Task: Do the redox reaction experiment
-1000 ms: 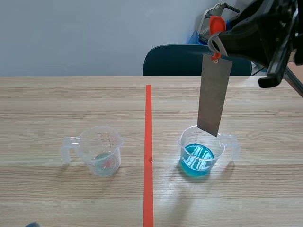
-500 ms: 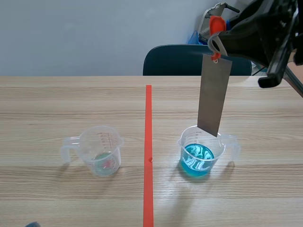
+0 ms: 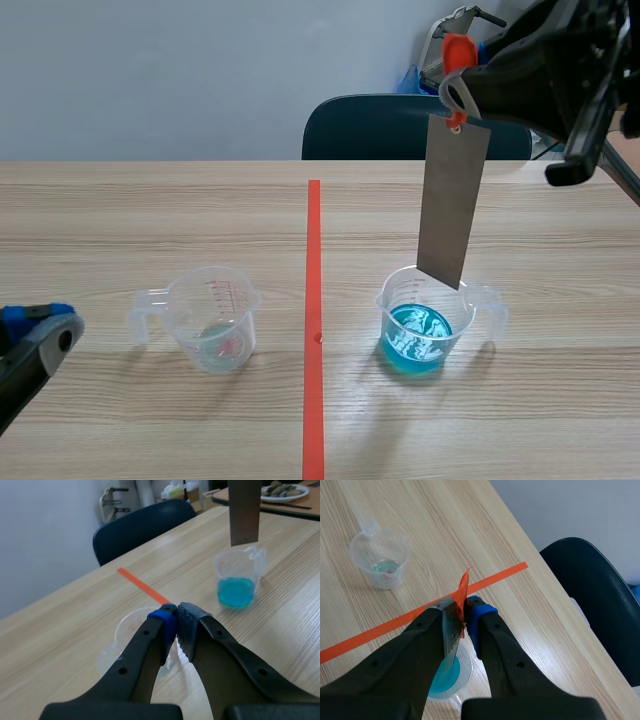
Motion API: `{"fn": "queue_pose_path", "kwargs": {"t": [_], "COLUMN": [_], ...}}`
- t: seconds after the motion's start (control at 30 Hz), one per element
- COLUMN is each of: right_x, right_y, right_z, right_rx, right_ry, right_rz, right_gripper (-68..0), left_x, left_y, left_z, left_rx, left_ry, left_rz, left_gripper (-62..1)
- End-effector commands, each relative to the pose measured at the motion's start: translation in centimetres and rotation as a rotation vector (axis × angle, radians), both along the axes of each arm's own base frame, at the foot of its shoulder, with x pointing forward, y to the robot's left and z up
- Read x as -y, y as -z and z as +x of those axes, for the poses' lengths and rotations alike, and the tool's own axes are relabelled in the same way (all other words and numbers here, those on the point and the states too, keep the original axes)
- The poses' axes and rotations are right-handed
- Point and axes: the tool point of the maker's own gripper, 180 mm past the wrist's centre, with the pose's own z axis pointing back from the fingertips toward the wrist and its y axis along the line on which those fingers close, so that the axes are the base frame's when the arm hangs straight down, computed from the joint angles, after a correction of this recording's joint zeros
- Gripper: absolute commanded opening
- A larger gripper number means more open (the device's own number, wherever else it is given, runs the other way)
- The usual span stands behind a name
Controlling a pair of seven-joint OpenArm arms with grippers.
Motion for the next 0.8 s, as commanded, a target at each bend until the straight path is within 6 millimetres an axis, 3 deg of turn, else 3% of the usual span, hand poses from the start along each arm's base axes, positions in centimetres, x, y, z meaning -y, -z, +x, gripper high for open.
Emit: {"fn": "queue_pose_path", "kwargs": {"t": [0.0,0.23,0.57,0.77], "right_x": [-0.3,-0.3,-0.4,-0.4], "right_y": [-0.8,-0.8,-0.8,-0.9], "right_z": [-0.2,-0.2,-0.2,-0.2], "right_rx": [0.028,0.028,0.027,0.026], "right_ry": [-0.019,-0.019,-0.021,-0.024], "right_rz": [0.009,0.009,0.013,0.016], "right_gripper": [-66.9,-66.9,-66.9,-66.9], "left_x": [0.6,1.5,4.7,5.6], "left_y": [-1.2,-1.5,-2.1,-0.6], "left_z": [0.9,3.6,5.5,7.5], "left_rx": [0.037,0.031,0.055,0.029], "left_ry": [0.018,0.066,0.142,0.152], "left_rz": [-0.012,0.013,0.008,0.000], "left_gripper": [-57.7,-57.7,-57.8,-57.8]}}
